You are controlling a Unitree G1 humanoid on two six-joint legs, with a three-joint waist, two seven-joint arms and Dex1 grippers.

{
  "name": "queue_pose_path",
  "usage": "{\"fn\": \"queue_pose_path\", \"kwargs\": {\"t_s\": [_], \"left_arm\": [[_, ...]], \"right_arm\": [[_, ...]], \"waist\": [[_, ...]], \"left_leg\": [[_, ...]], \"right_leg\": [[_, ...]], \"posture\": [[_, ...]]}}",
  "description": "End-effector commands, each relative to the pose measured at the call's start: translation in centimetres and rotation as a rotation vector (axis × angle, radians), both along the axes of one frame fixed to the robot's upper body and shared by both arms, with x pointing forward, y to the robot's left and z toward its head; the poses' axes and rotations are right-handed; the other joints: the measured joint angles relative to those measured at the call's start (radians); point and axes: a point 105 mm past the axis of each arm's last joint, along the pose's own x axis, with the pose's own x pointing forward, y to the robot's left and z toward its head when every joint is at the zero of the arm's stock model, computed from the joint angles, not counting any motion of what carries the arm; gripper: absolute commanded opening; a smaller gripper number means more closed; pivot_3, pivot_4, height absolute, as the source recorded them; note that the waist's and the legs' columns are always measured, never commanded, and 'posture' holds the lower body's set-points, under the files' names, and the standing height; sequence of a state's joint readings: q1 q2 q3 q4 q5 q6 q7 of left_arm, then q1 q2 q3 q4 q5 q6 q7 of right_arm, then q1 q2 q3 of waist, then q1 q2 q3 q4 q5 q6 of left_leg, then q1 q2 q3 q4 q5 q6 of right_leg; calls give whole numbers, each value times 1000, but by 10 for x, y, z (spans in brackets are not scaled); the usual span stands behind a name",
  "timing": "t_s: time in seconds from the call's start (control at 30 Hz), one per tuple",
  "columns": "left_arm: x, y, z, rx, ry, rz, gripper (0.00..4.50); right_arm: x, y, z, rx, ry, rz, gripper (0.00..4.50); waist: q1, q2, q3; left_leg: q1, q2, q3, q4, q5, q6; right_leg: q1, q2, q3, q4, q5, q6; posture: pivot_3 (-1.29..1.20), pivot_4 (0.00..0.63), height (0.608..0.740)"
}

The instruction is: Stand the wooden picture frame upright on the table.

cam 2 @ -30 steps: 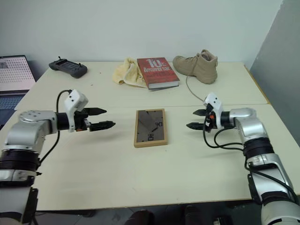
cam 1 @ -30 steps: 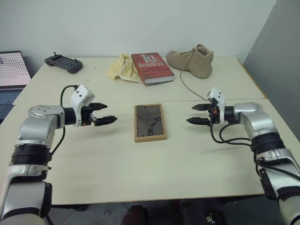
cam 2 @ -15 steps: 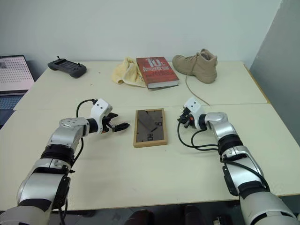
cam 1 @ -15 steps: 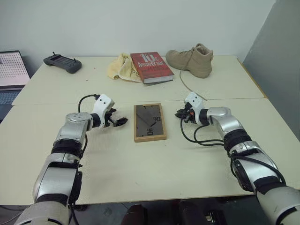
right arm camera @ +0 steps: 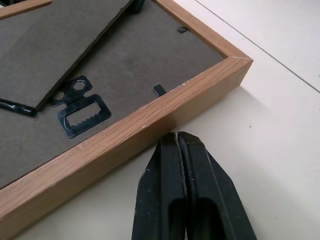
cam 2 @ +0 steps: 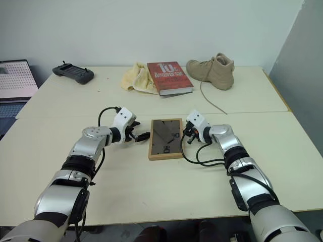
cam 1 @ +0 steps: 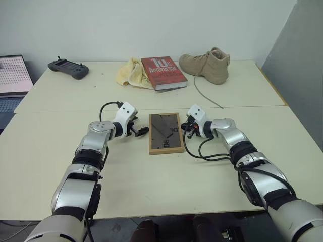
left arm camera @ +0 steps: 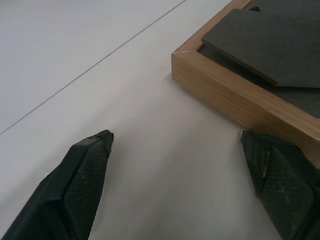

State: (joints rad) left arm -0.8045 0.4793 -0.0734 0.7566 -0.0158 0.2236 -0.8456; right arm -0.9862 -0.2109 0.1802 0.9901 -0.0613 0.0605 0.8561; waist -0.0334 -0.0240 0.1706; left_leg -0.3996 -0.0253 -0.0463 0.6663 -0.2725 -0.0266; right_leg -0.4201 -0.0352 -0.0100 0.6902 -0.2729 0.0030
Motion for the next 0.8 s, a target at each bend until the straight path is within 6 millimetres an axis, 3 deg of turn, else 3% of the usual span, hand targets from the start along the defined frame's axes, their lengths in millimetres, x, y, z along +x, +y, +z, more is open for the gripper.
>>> {"fn": "queue_pose_path", "kwargs": {"t_s": [0.03,0.2,0.57,0.8], "left_arm": [[-17,-25,-7,0,42,-126,3422],[-42,-35,0,12,63,-216,2461],[-133,-31,-2,57,263,-430,5],[-147,-19,6,50,299,-383,5]], "right_arm": [[-15,23,14,39,-20,128,0],[-41,16,14,18,20,216,0],[-91,7,15,-25,117,320,0],[-88,-22,8,-116,115,257,0]], "waist": [[-1,0,0],[0,0,0],[1,0,0],[7,0,0]], "left_leg": [[0,0,0,0,0,0],[0,0,0,0,0,0],[0,0,-3,-1,-2,4],[0,0,-4,0,-3,5]], "right_leg": [[0,0,0,0,0,0],[0,0,0,0,0,0],[0,1,1,0,0,0],[1,1,-1,-1,0,0]], "posture": [[0,150,740],[0,150,740],[0,150,740],[0,150,740]]}}
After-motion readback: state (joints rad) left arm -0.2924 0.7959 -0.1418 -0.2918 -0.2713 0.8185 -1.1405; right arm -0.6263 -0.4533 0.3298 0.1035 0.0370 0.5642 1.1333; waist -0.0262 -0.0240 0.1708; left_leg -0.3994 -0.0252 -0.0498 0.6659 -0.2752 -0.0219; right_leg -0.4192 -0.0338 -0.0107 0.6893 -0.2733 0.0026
